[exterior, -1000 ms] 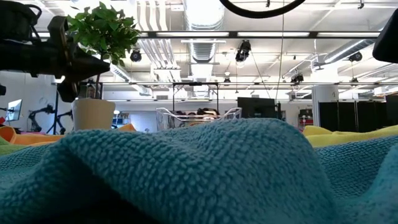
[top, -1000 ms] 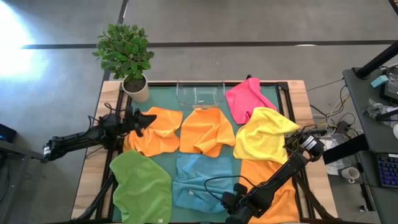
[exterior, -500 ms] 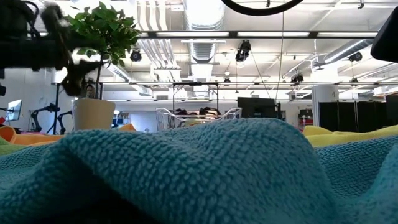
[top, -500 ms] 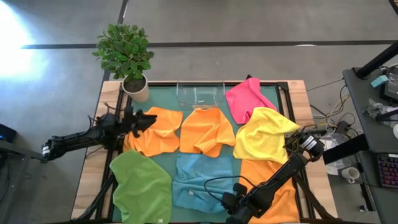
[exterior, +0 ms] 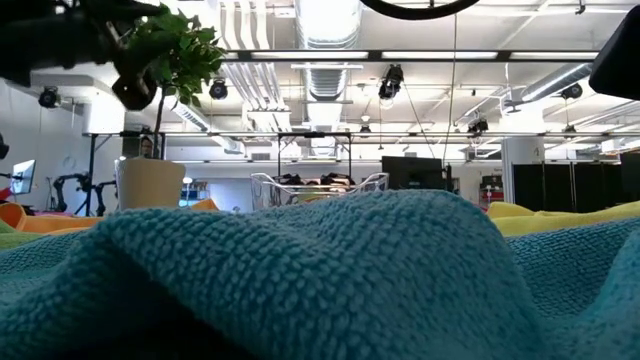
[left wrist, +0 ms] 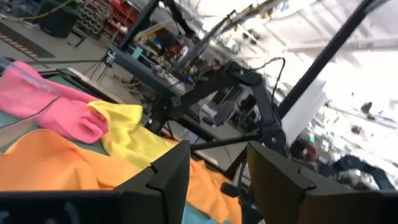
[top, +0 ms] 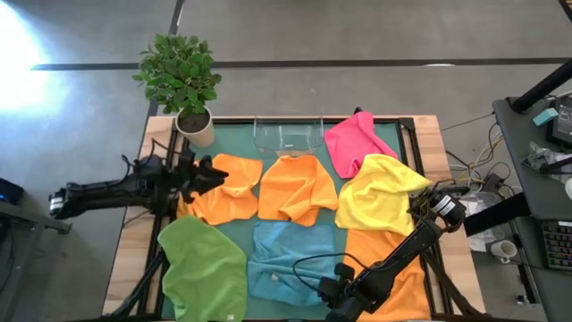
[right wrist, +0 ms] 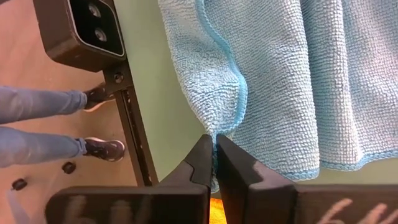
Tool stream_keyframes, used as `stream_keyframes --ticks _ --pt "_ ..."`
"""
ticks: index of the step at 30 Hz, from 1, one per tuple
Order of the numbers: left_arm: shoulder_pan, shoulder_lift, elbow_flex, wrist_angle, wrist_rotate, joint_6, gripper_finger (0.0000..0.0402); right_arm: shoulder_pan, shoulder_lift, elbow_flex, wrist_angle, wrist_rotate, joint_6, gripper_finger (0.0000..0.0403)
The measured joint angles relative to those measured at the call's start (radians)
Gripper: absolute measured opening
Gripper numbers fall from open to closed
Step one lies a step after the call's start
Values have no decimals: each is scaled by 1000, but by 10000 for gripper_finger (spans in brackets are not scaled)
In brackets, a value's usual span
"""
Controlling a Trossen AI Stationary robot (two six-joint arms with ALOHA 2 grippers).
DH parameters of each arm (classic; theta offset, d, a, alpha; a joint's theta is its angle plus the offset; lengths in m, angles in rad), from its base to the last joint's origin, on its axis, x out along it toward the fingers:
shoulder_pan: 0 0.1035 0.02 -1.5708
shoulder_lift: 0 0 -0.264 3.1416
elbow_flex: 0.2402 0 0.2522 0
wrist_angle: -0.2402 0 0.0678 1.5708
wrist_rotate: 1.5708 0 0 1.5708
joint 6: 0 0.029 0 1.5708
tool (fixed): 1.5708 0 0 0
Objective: Fold microfiber towels
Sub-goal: Fold the blue microfiber towel
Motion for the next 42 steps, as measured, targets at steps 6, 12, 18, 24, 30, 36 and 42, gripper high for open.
stream_keyframes --ticks 6,12,18,24,30,36,42 --pt "-64 204 166 -12 18 103 145 0 0 0 -1 0 -4 8" --pt "-173 410 342 -164 30 213 145 0 0 0 -4 0 0 8" --pt "-333 581 453 -371 33 251 145 0 0 0 -9 0 2 8" --pt "-507 697 457 -358 17 194 145 0 0 0 -23 -1 -4 8" --pt "-649 801 448 -336 -39 57 145 -2 0 0 -22 -1 -13 8" --pt "-746 937 455 -269 -59 -103 145 -2 0 0 -25 -1 -25 8" --pt "-785 1061 456 -153 -62 -181 145 -2 0 0 -29 -2 -49 8"
